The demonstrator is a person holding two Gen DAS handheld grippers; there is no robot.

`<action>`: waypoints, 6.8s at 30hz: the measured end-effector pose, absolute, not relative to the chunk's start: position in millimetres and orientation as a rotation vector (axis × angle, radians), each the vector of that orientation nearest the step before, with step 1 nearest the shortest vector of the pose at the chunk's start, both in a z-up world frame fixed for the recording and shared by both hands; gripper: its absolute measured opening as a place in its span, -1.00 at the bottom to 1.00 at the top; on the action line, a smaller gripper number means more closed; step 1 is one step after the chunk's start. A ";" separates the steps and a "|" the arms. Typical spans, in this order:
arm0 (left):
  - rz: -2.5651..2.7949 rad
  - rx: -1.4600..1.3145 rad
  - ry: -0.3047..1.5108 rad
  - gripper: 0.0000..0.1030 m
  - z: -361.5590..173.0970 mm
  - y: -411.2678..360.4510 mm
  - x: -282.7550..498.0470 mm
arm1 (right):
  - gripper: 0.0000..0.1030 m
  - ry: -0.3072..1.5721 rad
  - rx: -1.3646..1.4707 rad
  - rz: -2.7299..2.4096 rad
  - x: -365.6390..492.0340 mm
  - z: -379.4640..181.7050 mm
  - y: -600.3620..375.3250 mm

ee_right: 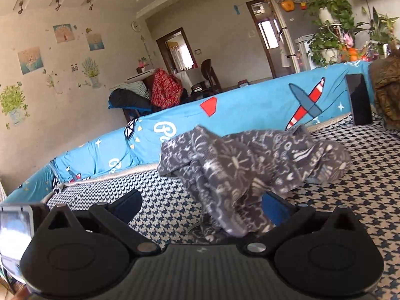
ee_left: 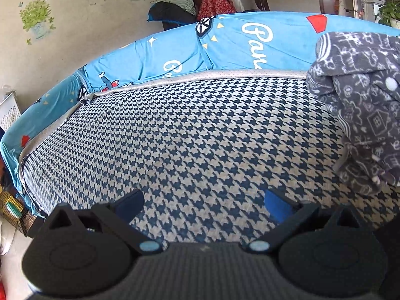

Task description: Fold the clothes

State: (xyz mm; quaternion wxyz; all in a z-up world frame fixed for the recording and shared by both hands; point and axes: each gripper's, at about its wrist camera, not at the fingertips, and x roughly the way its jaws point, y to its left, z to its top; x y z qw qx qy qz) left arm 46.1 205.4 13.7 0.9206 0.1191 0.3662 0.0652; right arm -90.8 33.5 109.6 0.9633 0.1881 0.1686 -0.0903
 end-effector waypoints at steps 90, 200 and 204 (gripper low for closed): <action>-0.236 0.202 0.897 1.00 26.1 114.5 -37.8 | 1.00 0.926 0.356 -0.447 -115.8 45.5 -67.0; -0.208 0.161 0.892 1.00 28.9 126.0 -29.9 | 1.00 0.878 0.249 -0.351 -100.3 47.8 -34.9; -0.208 0.164 0.893 1.00 28.6 126.4 -29.2 | 1.00 0.876 0.254 -0.353 -100.7 48.3 -35.0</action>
